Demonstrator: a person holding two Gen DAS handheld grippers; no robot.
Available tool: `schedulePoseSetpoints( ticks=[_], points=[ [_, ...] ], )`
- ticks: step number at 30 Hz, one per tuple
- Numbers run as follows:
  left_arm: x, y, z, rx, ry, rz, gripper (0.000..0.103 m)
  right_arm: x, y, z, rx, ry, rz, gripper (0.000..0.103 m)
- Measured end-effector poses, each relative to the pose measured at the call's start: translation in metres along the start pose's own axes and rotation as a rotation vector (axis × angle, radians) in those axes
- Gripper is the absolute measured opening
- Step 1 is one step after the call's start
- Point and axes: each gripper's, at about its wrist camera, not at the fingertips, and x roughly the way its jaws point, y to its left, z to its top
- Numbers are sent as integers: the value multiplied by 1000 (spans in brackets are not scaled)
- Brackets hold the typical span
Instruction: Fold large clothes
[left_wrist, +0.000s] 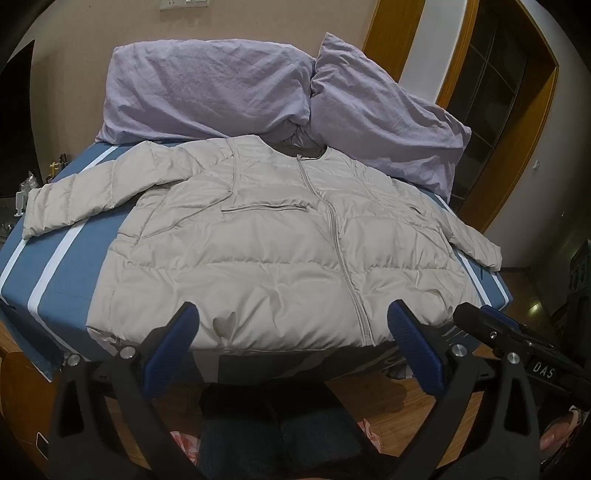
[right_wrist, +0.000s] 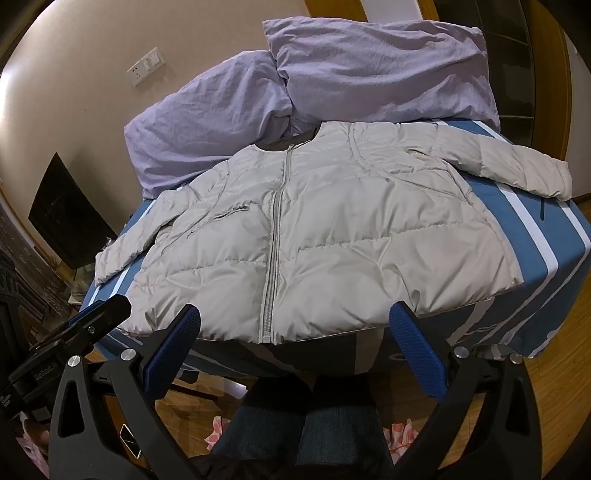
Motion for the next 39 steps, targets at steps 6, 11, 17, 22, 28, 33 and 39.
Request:
schedulePoseSetpoints(
  ticks=[6,11,17,22,28,33,39],
  points=[
    [0,0,0,-2,1,0,101,1,0,0,0,1,1,102],
    [0,0,0,-2,3,0,101,1,0,0,-1,2,-1,102],
    [0,0,0,-1,4,0,101,2,0,0,0,3,-1,102],
    [0,0,0,-1,4,1,101,2,0,0,0,4,-3,102],
    [0,0,0,-1,5,1,101,4,0,1,-1,5,-2,102],
    [0,0,0,-1,5,1,101,6,0,2,0,7,-3,102],
    [1,0,0,0,7,3,101,9,-1,3,0,10,-9,102]
  ],
)
